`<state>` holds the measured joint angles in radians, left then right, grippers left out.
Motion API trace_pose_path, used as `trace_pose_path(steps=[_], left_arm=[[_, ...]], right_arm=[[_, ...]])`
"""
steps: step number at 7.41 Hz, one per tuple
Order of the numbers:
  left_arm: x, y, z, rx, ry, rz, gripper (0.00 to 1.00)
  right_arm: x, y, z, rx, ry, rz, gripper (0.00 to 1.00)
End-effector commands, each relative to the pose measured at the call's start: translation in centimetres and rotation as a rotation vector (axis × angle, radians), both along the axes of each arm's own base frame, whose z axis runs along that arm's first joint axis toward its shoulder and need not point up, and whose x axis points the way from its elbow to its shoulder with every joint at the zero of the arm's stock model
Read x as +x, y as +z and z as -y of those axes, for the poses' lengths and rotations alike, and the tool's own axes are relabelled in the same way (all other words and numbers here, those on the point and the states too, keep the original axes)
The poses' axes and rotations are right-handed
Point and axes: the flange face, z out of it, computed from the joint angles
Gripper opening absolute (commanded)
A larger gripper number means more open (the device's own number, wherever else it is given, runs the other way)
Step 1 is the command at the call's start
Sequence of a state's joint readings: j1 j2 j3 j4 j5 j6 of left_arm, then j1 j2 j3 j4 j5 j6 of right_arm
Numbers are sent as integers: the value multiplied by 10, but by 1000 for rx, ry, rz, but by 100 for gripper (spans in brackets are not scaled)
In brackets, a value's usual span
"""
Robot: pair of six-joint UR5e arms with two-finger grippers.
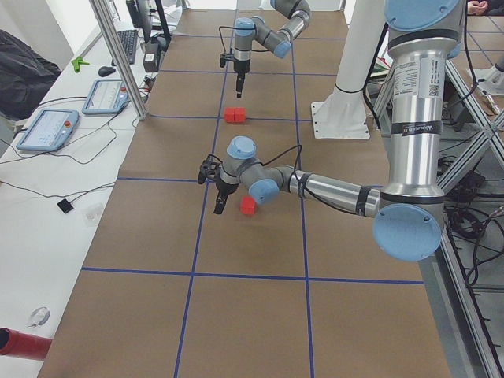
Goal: Form red blocks into L shape at center
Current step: 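Grasp the remaining red cube with the left gripper while the right gripper lifts away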
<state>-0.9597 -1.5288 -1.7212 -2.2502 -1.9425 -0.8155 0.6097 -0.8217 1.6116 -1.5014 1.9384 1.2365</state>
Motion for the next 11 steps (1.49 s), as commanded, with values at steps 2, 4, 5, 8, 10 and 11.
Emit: trace_pose_path(steps=[2, 4, 5, 8, 10, 11], left_arm=[[31, 1, -21, -28, 13, -56, 100], [45, -2, -30, -35, 38, -63, 100], [52, 0, -36, -38, 54, -58, 100], [65, 6, -47, -53, 86, -49, 100], [60, 15, -53, -66, 85, -35, 79], [59, 17, -53, -67, 86, -33, 63]], right_arm=[[14, 4, 7, 2, 16, 3, 99], [22, 9, 14, -2, 24, 2, 99], [22, 10, 14, -3, 24, 1, 99], [22, 12, 14, -2, 25, 0, 99], [21, 11, 14, -3, 25, 0, 99], [20, 12, 13, -4, 24, -3, 99]])
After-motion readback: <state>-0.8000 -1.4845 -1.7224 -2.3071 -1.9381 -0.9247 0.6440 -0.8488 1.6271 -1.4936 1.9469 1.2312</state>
